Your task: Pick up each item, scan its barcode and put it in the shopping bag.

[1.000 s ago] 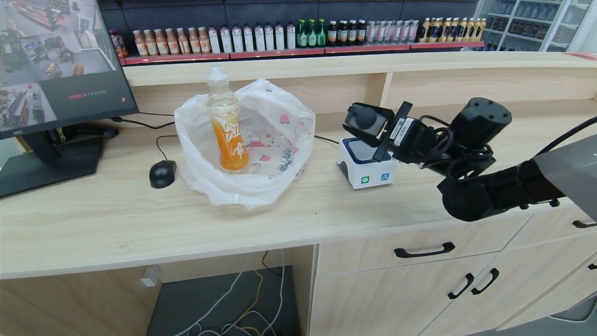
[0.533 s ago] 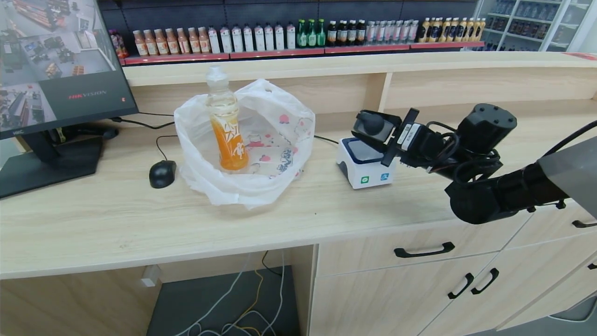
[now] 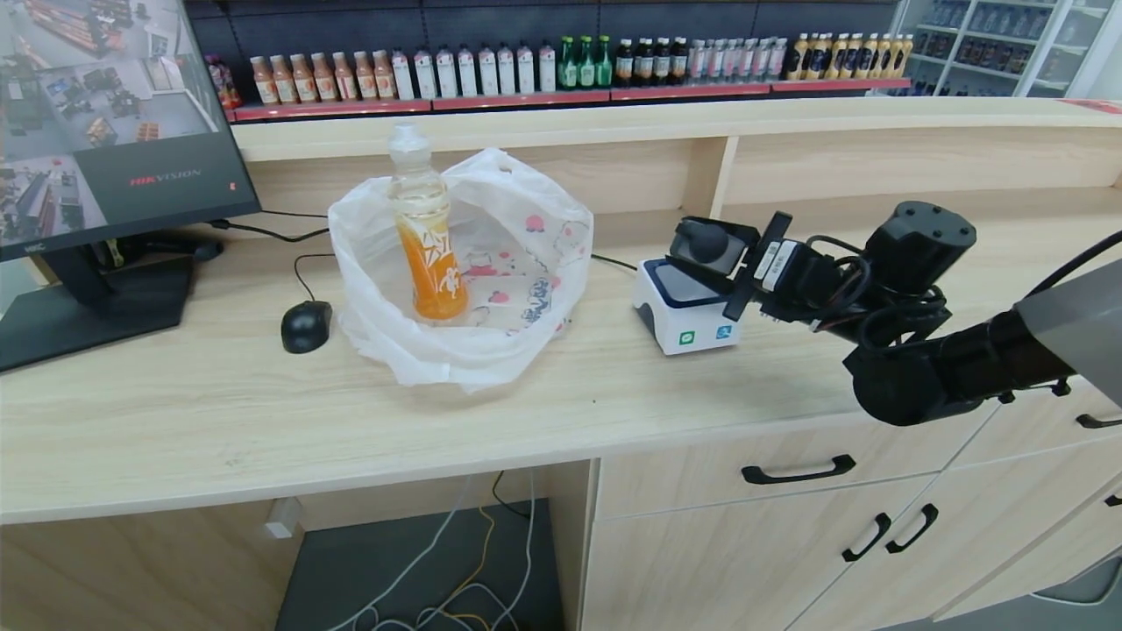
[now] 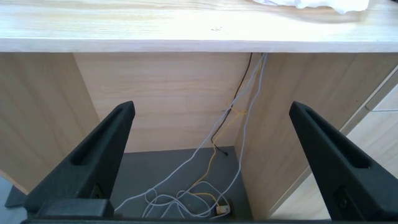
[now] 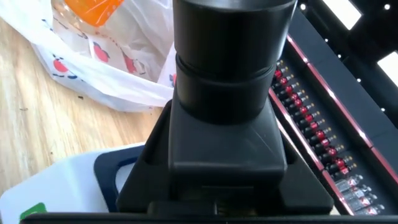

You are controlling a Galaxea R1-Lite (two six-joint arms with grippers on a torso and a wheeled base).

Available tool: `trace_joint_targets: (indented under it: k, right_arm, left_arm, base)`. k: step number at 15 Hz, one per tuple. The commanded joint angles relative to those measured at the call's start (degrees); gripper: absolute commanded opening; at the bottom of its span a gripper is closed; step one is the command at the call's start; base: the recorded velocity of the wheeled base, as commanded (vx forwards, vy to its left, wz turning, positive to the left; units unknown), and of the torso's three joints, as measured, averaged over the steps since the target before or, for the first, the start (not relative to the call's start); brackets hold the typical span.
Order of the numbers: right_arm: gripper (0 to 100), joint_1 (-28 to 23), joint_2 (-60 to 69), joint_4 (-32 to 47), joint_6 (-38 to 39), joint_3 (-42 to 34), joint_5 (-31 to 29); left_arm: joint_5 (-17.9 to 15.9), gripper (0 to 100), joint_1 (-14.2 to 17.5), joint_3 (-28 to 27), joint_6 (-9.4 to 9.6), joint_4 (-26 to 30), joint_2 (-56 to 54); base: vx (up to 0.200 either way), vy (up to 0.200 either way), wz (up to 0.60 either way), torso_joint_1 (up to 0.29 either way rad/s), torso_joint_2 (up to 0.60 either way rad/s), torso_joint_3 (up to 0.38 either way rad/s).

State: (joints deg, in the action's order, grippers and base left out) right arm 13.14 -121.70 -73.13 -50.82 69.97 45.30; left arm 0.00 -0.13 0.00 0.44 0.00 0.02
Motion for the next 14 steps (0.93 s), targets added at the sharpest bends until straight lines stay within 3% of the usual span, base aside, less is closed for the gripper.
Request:
trace_joint_targets:
  k: [1,14]
  right_arm:
    - [0,0.0,0.5,-0.1,-0.1,-1.0,0.0]
    - [0,0.3,7.1,1.1,2.0,-2.0,-2.8]
  left_arm:
    - [0.0,100,0.0,0.0,0.00,0.0,0.0]
    - [0.0,100,0.0,0.0,0.00,0.0,0.0]
  base:
    - [0.000,0.000,0.00,0.000,0.00,0.000]
    - [0.000,0.000,0.00,0.000,0.00,0.000]
